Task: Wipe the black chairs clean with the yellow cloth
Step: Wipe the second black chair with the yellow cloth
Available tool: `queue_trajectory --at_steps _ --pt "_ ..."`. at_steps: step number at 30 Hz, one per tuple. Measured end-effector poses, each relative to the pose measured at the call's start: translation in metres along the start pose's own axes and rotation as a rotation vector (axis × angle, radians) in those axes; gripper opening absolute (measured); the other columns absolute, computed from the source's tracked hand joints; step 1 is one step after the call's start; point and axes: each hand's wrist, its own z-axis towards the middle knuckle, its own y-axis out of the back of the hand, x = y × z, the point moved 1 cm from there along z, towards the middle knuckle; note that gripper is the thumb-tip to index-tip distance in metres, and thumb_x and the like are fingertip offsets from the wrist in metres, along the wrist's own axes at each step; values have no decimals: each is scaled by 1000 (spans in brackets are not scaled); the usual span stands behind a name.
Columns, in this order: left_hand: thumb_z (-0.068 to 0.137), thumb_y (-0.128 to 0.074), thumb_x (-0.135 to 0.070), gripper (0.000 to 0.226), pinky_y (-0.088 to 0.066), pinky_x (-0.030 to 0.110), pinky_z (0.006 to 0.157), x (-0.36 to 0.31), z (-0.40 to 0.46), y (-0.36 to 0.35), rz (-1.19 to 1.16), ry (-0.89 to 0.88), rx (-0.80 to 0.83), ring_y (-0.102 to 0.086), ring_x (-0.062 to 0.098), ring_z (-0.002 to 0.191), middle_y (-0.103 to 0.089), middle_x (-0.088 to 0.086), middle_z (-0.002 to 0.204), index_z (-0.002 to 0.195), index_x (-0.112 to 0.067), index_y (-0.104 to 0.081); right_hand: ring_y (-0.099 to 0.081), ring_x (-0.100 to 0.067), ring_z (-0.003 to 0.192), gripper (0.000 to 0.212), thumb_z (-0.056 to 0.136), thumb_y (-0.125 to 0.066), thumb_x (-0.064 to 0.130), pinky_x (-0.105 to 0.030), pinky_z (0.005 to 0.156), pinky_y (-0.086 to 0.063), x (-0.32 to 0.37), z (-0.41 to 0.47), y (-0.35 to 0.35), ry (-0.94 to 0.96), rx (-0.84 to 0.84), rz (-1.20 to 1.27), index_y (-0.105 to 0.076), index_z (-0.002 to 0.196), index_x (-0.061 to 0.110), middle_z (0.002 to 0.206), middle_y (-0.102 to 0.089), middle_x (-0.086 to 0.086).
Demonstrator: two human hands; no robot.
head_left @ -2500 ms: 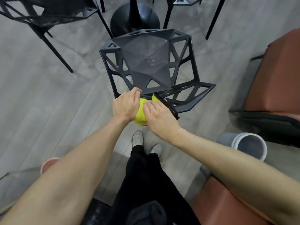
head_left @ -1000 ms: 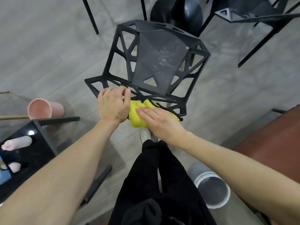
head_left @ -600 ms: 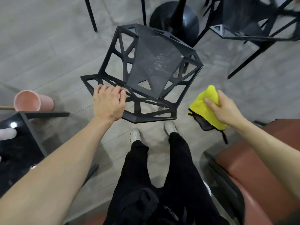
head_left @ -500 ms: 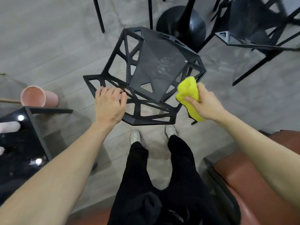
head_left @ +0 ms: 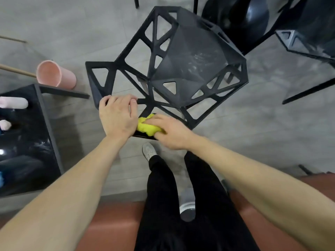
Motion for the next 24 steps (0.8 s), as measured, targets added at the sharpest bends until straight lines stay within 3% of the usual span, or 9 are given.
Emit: queue_trajectory --at_steps 3,6,8,10,12,14,16,20,24 --pt "106 -46 -24 34 -44 45 108 5 0 1 -15 -1 -1 -67 21 95 -80 -7 98 97 -25 -79 -56 -21 128 61 86 -45 4 -32 105 -45 -7 -1 1 120 54 -32 -66 140 27 140 -60 4" --pt "106 -45 -24 35 -43 45 108 1 0 2 -5 11 4 -67 20 95 -80 -8 99 97 -26 -79 -61 -24 121 57 87 -45 -1 -29 86 -45 -73 -24 63 -109 98 -220 -70 131 28 124 -68 4" --pt "106 -45 -24 35 -43 45 108 3 1 1 -4 12 10 -67 21 95 -80 -8 97 97 -26 -79 -62 -24 108 45 91 -52 12 -32 80 -46 -100 -40 96 -306 -124 -145 -66 128 35 109 -69 7" --pt "106 -46 -23 35 -43 44 107 4 0 2 6 22 6 -66 21 93 -80 -7 94 97 -26 -79 -64 -24 103 26 91 -60 35 -36 86 -48 -103 -42 89 -312 -267 20 -63 114 48 100 -69 13" --pt "105 -46 -22 34 -43 44 106 3 -1 2 7 15 5 -66 21 92 -79 -7 93 97 -26 -79 -61 -13 123 28 95 -66 55 -30 102 -44 -95 -42 47 -267 -79 108 -60 122 60 120 -69 25" --pt "105 -46 -22 35 -43 44 106 3 -1 3 -3 12 4 -66 20 92 -80 -8 94 96 -26 -79 -26 1 156 56 95 -54 78 -27 124 -20 -92 -47 11 -209 95 160 -46 148 62 164 -37 30" --pt "105 -46 -21 35 -43 44 106 3 -1 3 -3 21 -1 -66 20 92 -80 -8 94 96 -26 -80 -6 9 157 51 92 -38 89 -30 127 -10 -96 -45 1 -242 82 256 -50 138 69 172 -14 31" --pt "105 -46 -21 35 -42 43 106 1 0 3 2 22 2 -65 20 90 -80 -7 91 96 -27 -80 -18 -8 159 57 101 -45 73 -37 129 -20 -103 -25 -7 -400 -128 166 -57 149 44 171 -31 9" --pt "105 -45 -23 37 -42 43 106 4 -1 3 -8 26 7 -65 19 91 -80 -8 92 96 -27 -80 -39 -25 138 64 99 -35 76 -47 117 -39 -56 -15 -20 -324 -218 -40 -64 142 38 142 -55 -1"
